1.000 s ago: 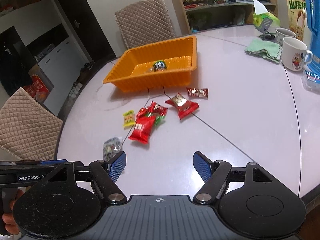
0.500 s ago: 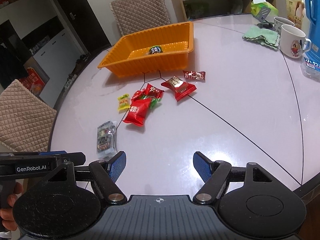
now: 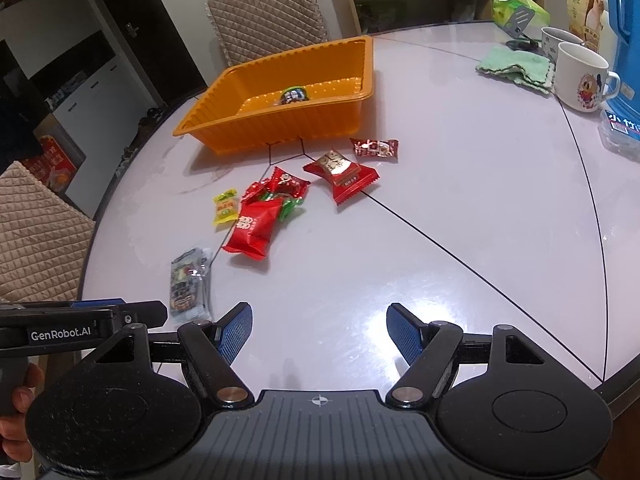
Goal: Organize snacks
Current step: 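Grasp the clear biscuit pack with the left tool while the right grasps a red candy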
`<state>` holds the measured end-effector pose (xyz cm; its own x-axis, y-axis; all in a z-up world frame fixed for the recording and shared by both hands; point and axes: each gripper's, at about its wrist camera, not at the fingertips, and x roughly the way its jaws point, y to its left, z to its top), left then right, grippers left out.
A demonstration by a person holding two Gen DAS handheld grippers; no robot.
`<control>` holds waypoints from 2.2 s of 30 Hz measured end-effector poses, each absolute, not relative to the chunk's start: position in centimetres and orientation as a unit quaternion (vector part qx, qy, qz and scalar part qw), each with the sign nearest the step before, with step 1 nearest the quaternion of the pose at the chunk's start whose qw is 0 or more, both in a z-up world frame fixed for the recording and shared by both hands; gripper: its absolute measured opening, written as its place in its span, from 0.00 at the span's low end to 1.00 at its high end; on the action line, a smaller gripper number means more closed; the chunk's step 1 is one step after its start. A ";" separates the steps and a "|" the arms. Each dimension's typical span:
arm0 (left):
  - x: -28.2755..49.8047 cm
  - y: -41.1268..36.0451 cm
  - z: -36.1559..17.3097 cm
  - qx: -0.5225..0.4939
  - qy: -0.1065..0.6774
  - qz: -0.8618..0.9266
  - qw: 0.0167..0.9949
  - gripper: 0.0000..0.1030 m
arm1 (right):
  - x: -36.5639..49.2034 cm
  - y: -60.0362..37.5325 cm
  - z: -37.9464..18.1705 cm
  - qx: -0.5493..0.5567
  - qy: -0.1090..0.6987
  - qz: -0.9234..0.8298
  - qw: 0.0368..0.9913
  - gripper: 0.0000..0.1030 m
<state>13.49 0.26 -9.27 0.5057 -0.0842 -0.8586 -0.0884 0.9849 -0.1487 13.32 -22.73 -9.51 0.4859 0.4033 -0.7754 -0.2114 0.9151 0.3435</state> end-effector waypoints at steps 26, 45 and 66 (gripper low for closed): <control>18.1 -0.7 -13.9 -0.006 0.490 0.002 0.872 0.51 | 16.4 -24.0 -11.3 0.119 0.490 0.145 0.851 0.72; 18.9 2.3 -13.0 0.002 0.479 0.009 0.878 0.36 | 18.3 -23.2 -11.9 0.091 0.476 0.162 0.860 0.72; 21.0 6.4 -11.0 -0.008 0.459 0.047 0.887 0.35 | 27.3 -19.0 -12.8 -0.042 0.413 0.257 0.873 0.46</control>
<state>20.96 6.44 -11.02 0.5749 0.0756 -0.8147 -0.0906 0.9955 0.0285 27.34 -19.05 -12.75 0.5273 0.4143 -0.7418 -0.4836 0.8642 0.1389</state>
